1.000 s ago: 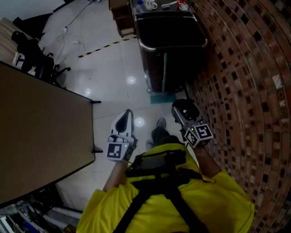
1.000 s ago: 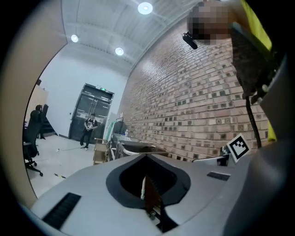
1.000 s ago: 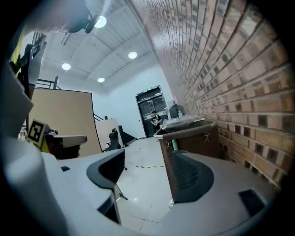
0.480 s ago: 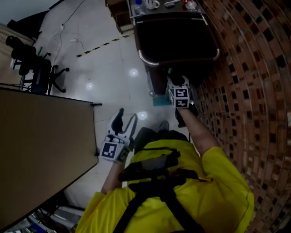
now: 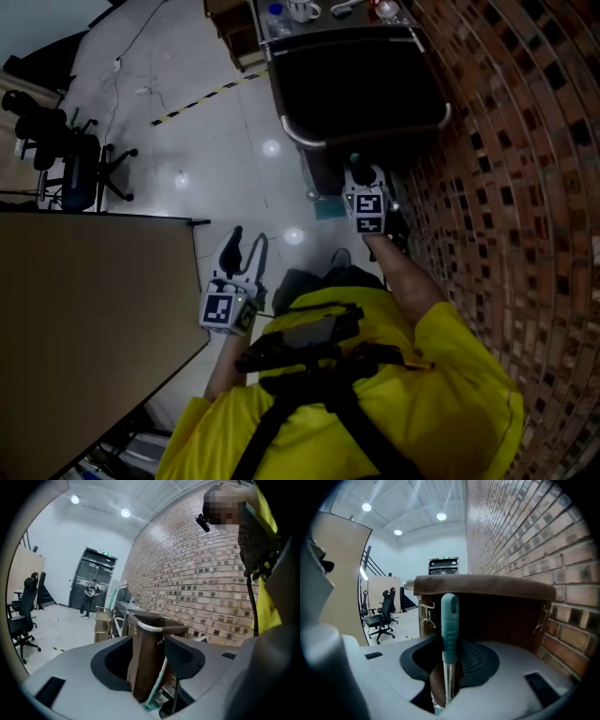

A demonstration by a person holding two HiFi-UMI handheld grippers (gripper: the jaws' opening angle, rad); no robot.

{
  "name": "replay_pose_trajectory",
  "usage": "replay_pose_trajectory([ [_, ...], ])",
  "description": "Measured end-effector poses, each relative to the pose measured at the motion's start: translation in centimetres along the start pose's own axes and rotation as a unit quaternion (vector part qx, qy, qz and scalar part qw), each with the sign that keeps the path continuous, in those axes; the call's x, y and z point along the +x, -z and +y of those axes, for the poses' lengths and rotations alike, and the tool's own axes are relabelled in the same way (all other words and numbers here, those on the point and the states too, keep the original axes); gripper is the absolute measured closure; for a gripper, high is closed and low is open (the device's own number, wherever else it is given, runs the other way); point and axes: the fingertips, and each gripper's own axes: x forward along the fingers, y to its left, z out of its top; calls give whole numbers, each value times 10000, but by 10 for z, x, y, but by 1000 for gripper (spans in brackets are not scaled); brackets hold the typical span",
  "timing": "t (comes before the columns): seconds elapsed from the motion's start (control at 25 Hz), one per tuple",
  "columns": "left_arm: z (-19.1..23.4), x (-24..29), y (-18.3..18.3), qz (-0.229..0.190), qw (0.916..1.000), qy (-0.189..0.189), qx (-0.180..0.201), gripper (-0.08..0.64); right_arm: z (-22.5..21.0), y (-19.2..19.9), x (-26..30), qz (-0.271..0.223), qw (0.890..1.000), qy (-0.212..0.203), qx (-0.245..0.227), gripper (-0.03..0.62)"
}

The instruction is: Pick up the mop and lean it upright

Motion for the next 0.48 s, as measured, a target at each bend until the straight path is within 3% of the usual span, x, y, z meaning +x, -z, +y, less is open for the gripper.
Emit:
replay_pose_trajectory([
  [0.24, 17, -4, 2, -41, 9997, -193, -130, 348, 8, -1, -78, -93, 9997, -202, 63, 480],
  [0.48, 11, -2, -18, -407, 9990, -169, -97, 348, 31, -116, -156, -1158, 9901, -774, -179, 480],
])
